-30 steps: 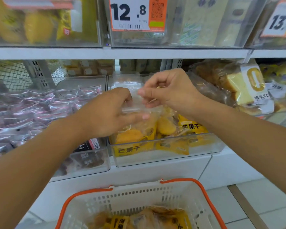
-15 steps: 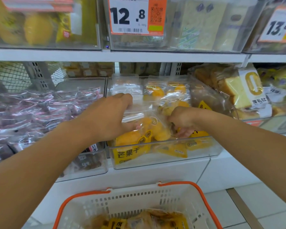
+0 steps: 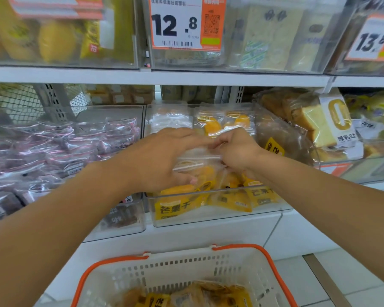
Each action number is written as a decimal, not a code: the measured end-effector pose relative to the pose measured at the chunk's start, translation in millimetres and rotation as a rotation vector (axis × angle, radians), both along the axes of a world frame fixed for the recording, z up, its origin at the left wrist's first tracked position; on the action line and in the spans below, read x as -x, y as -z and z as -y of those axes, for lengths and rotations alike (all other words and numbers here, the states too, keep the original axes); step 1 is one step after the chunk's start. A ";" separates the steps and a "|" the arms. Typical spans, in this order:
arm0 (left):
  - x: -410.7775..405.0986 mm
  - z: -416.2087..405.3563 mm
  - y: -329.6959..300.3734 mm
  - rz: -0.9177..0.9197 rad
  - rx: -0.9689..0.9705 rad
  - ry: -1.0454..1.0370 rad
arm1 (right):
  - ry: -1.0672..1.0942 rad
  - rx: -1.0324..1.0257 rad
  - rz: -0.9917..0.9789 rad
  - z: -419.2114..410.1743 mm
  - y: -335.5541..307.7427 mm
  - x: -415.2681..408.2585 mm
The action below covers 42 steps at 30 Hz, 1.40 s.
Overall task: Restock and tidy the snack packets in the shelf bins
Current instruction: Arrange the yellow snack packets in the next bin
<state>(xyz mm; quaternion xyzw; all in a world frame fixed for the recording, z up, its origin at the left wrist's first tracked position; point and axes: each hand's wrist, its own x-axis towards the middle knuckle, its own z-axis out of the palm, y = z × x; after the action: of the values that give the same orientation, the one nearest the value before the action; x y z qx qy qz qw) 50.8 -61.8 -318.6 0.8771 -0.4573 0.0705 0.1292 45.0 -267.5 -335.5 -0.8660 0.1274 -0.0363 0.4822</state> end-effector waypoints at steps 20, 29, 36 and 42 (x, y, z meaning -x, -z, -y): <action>-16.0 -10.2 1.6 0.094 -0.146 -0.146 | -0.052 -0.715 -0.439 46.3 -57.0 34.3; -2.8 -14.1 -7.3 -0.160 -0.087 -0.184 | -0.210 0.233 -0.351 -11.4 -30.9 27.7; 1.5 -19.0 -9.9 -0.096 -0.200 -0.154 | -0.653 0.312 -0.469 4.1 -52.1 41.2; -3.3 -18.9 -11.1 -0.076 -0.140 -0.111 | -0.717 0.575 -0.115 -0.4 -27.0 32.1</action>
<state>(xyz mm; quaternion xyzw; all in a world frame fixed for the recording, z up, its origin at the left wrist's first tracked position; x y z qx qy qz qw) 54.1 -42.9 -307.5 0.9101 -0.4064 0.0120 0.0805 12.9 -267.1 -308.5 -0.9545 -0.1691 0.1470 0.1967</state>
